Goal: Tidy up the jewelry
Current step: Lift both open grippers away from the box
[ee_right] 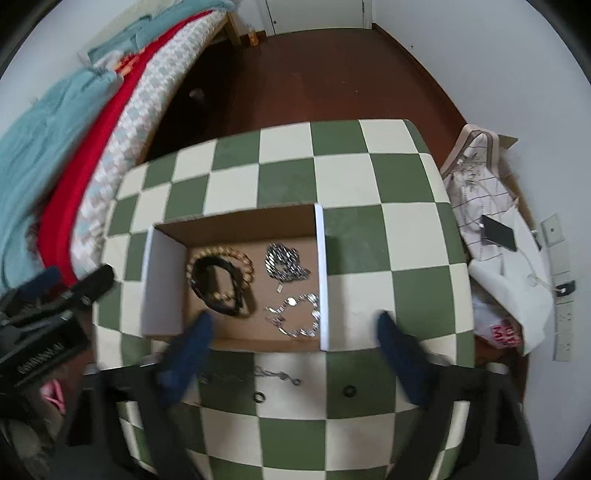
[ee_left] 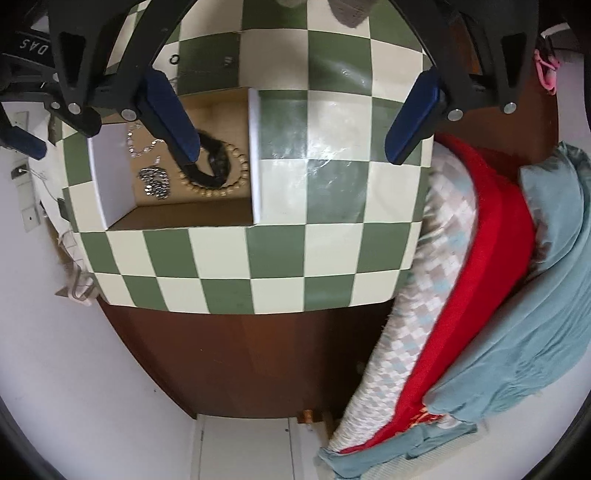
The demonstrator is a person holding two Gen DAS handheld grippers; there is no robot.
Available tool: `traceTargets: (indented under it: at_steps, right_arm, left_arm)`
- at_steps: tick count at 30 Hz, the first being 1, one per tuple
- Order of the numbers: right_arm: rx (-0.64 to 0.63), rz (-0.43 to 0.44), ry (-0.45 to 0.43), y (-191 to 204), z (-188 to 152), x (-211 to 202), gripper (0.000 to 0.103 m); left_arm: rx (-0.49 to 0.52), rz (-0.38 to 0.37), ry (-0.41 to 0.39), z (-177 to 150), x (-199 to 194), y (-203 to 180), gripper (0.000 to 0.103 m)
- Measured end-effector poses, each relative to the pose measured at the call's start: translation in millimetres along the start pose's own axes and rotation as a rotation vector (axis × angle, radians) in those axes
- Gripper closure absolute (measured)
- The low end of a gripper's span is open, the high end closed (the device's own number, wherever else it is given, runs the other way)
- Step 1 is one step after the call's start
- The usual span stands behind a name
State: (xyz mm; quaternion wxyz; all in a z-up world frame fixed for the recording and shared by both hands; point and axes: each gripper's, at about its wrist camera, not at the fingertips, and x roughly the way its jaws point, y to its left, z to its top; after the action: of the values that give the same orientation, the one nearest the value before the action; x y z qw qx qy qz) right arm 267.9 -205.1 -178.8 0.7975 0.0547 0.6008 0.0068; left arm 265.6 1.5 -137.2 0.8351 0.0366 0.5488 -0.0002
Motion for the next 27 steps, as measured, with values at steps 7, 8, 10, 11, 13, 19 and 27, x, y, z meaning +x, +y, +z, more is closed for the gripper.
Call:
traceTargets:
  at_steps: [7, 8, 10, 11, 13, 19, 27]
  right_arm:
    - [-0.04, -0.082, -0.008, 7.5, -16.4, 3.6, 0.0]
    - [-0.04, -0.085, -0.011, 7.7, -17.7, 2.9, 0.0]
    - [-0.034, -0.083, -0.017, 7.5, -21.9, -0.5, 0.0]
    - [-0.034, -0.084, -0.023, 7.8, -23.6, -3.0, 0.0]
    - [-0.037, -0.092, -0.039, 9.2, -27.0, -8.7, 0.0]
    - [-0.051, -0.101, -0.1, 14.1, -39.4, -34.3, 0.0]
    - [-0.058, -0.108, -0.204, 19.9, -61.8, -80.6, 0.0]
  left_arm:
    - [-0.009, 0.053, -0.03, -19.0, -3.8, 4.9, 0.001]
    - [-0.01, 0.047, -0.03, -22.1, -4.6, 4.7, 0.001]
    - [-0.01, 0.056, -0.034, -27.5, -8.1, 5.0, 0.001]
    - [-0.008, 0.058, -0.041, -30.3, -10.7, 5.1, 0.001]
    - [-0.009, 0.058, -0.046, -34.6, -15.3, 4.7, 0.001]
    - [-0.016, 0.065, -0.088, -49.0, -39.5, 5.9, 0.001]
    - [-0.023, 0.083, -0.185, -67.5, -84.2, 11.8, 0.001]
